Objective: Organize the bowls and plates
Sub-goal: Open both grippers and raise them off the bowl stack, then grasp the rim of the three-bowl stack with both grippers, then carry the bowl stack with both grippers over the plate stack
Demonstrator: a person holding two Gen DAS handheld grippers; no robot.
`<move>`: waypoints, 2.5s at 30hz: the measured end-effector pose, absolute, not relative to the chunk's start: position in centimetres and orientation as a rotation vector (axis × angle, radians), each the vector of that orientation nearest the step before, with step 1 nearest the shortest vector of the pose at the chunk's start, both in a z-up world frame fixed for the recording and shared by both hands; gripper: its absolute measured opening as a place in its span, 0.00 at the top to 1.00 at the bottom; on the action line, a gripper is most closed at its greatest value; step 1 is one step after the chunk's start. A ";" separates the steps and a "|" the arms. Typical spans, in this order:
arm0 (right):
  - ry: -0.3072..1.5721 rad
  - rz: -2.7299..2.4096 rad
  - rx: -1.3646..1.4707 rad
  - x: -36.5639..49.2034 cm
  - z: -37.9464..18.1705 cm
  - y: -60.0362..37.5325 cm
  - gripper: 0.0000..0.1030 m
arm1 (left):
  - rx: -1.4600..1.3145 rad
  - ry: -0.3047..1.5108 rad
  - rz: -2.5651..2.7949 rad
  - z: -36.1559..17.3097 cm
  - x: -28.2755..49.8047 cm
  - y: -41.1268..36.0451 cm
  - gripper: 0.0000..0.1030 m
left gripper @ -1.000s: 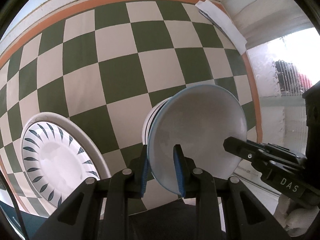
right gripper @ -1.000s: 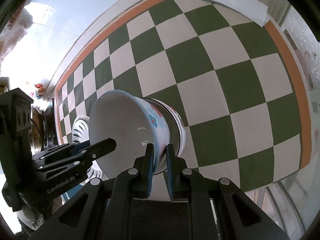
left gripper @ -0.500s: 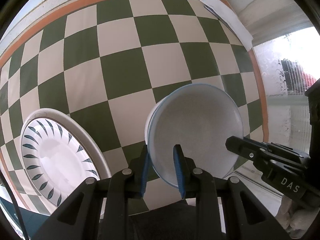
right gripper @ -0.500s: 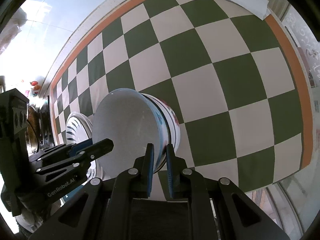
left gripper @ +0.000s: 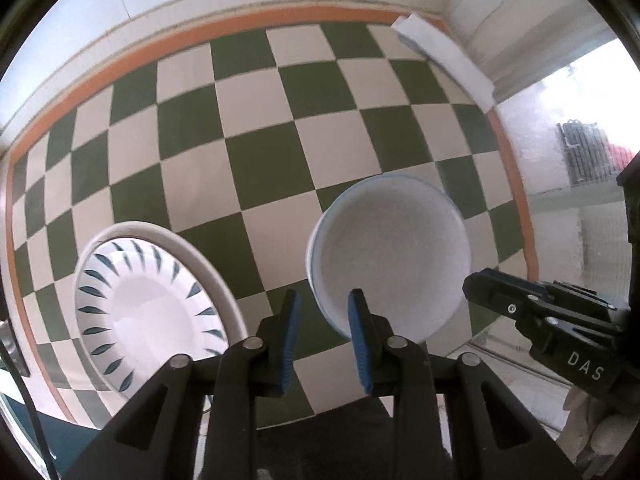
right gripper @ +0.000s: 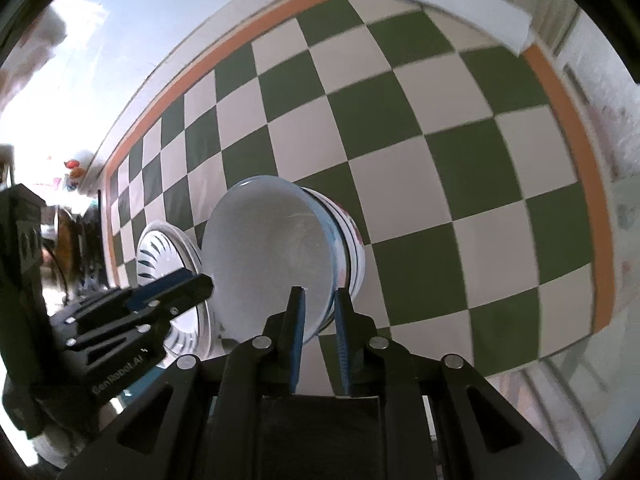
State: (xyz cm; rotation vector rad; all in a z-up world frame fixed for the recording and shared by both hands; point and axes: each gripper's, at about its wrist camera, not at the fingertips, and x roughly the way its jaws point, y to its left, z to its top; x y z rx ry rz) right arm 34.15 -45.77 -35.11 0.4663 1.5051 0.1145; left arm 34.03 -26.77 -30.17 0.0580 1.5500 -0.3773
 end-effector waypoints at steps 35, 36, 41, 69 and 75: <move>1.133 0.020 0.200 18.9 -15.7 -38.1 0.10 | -0.023 1.137 -0.362 -12.6 22.3 -17.2 0.00; 1.127 0.020 0.197 18.7 -15.5 -38.0 0.10 | -0.022 1.132 -0.360 -12.6 22.1 -17.3 0.00; 1.109 0.022 0.199 18.1 -14.9 -37.9 0.09 | -0.009 1.143 -0.381 -12.6 21.7 -17.8 0.00; 1.323 0.066 0.718 29.7 -37.2 -49.1 0.08 | -0.104 1.662 -0.389 -33.8 37.1 -25.4 0.01; 1.402 0.127 0.832 31.5 -43.0 -49.0 0.09 | -0.141 1.735 -0.353 -37.2 39.3 -25.8 0.01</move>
